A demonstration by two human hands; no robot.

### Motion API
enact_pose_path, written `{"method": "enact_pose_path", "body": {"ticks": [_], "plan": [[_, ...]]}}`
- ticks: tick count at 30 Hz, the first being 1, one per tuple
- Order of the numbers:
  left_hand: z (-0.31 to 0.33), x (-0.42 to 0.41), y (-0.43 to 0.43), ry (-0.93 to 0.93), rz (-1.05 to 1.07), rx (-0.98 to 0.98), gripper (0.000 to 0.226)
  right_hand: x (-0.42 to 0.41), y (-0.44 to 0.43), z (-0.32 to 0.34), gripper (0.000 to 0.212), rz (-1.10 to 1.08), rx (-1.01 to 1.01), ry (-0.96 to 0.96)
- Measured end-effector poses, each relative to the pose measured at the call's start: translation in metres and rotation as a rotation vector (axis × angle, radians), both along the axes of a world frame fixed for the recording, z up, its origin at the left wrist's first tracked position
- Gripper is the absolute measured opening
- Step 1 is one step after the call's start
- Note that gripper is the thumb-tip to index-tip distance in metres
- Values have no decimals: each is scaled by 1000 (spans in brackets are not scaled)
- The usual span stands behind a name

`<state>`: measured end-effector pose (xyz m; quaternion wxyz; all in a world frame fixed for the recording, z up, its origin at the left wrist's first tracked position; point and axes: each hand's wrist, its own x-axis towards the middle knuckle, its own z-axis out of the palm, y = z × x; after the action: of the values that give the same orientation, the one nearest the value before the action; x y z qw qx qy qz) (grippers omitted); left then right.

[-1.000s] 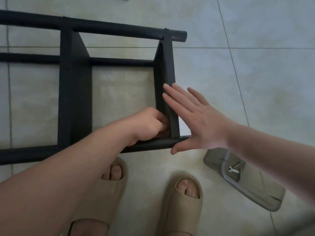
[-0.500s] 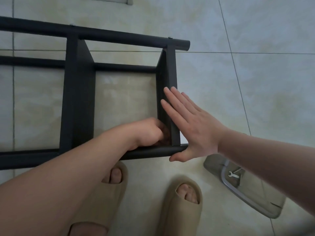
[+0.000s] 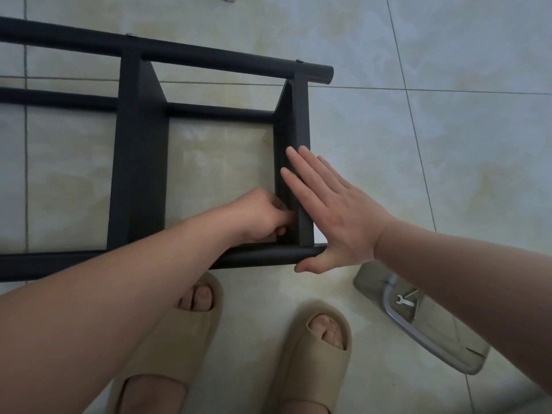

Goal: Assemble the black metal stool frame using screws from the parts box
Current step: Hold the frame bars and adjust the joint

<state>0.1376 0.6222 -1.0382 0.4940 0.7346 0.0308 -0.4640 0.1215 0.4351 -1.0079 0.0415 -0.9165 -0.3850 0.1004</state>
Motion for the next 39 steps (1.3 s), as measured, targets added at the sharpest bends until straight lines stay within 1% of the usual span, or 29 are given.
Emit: {"method": "enact_pose_path", "body": {"ticks": [3,7,10,12,15,18,25,28,32,33,36,39], "plan": [[-1,-3,2,51,-25,-52,32,0,0,0,130,-4,-2,8],[-2,-3,7,83,-73,-102,24,0,-1,-1,129,-6,2,17],[-3,-3,10,130,-26,-178,18,1,-1,-1,130,-5,-1,17],[-4,-3,10,124,23,-206,16,1,-1,-1,130,-5,-3,15],[-3,-1,8,78,39,-163,13,1,0,-2,130,-4,1,14],[-1,2,4,87,11,-145,13,1,0,-1,129,-5,1,15],[0,-4,1,236,118,-215,24,0,-1,-2,128,-7,18,22],[0,-5,2,250,109,-207,24,1,-1,-2,128,-8,19,27],[0,-6,2,259,85,-180,30,0,-1,-3,128,-9,18,28],[0,-6,1,272,85,-183,28,0,-1,-3,128,-8,18,27],[1,-6,1,317,103,-209,12,0,-1,-3,128,-10,15,25],[1,-5,1,373,148,-231,13,0,-1,-2,128,-13,12,29]]}}
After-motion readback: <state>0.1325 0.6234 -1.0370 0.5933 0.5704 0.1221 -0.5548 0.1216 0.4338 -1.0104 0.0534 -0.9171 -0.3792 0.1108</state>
